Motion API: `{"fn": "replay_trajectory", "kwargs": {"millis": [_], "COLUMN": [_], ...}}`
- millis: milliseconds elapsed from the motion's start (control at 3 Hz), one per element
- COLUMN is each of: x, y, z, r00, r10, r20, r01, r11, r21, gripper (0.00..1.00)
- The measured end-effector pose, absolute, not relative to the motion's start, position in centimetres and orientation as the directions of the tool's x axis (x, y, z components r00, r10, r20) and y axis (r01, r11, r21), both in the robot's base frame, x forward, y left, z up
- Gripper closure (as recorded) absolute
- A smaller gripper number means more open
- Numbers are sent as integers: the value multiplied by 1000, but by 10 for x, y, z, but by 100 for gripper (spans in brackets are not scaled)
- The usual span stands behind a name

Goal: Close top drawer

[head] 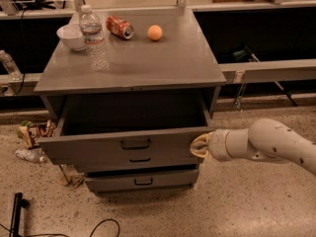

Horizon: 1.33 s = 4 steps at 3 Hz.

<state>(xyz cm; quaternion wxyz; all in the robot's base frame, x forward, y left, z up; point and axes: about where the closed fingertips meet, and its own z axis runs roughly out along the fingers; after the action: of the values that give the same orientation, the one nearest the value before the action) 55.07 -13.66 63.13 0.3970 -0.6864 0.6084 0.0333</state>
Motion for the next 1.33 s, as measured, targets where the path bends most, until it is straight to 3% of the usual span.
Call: {"fn": "replay_trajectory", "kwargs": {"millis": [1333], "x": [641], "y": [-145], "z": [623], "r00": [282], "r10": [-837], "r20": [-468], "r01": [-808], "r11": [56], "r21": [-586], "gripper": [100]}}
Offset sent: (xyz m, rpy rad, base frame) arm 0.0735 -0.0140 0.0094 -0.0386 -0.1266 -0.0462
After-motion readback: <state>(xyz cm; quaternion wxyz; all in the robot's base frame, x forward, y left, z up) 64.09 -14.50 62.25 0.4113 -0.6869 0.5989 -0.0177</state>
